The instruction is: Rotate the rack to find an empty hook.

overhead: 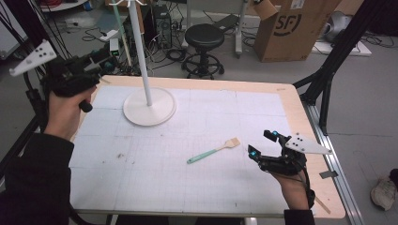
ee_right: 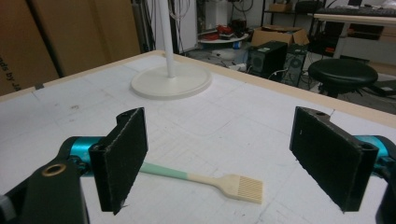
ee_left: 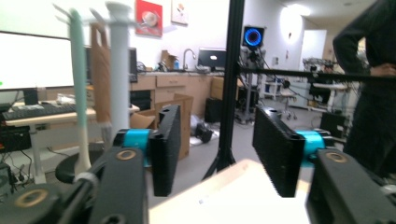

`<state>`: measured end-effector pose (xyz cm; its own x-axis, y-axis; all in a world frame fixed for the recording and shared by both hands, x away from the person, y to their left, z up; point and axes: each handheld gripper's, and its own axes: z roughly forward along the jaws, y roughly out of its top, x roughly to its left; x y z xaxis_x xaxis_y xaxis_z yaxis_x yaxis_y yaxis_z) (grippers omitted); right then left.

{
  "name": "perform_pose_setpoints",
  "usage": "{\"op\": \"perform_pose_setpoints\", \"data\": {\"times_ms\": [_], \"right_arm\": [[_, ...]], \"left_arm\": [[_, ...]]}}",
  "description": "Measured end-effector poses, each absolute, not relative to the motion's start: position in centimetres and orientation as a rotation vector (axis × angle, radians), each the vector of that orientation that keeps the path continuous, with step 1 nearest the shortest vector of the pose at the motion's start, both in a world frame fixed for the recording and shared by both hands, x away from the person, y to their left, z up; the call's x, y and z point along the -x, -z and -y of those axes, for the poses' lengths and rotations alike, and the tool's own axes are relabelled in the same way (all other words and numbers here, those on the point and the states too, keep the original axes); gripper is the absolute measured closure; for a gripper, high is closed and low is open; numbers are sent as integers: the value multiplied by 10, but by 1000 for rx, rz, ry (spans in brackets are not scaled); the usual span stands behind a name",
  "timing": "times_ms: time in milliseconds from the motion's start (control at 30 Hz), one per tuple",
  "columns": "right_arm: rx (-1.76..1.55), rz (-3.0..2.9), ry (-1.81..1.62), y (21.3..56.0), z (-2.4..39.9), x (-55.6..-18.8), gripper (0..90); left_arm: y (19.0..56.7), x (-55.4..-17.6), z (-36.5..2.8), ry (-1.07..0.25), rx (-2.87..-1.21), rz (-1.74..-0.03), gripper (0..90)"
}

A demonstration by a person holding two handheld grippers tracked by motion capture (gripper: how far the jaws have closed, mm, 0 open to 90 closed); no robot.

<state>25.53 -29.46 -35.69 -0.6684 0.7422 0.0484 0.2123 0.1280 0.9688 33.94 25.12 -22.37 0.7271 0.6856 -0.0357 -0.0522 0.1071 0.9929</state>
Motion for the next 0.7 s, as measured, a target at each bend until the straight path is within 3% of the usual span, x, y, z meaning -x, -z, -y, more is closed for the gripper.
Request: {"op": "perform_pose_setpoints", "data": {"times_ms": [233, 700], "right_arm": [[-927, -1976, -1554, 364, 294, -248, 181], [-986, -1972, -1556, 389, 291, -239, 188]], "left_arm": [[260, -308, -245, -583, -1429, -619, 184], [329, -261, -241, -576, -1454, -615, 179]]}}
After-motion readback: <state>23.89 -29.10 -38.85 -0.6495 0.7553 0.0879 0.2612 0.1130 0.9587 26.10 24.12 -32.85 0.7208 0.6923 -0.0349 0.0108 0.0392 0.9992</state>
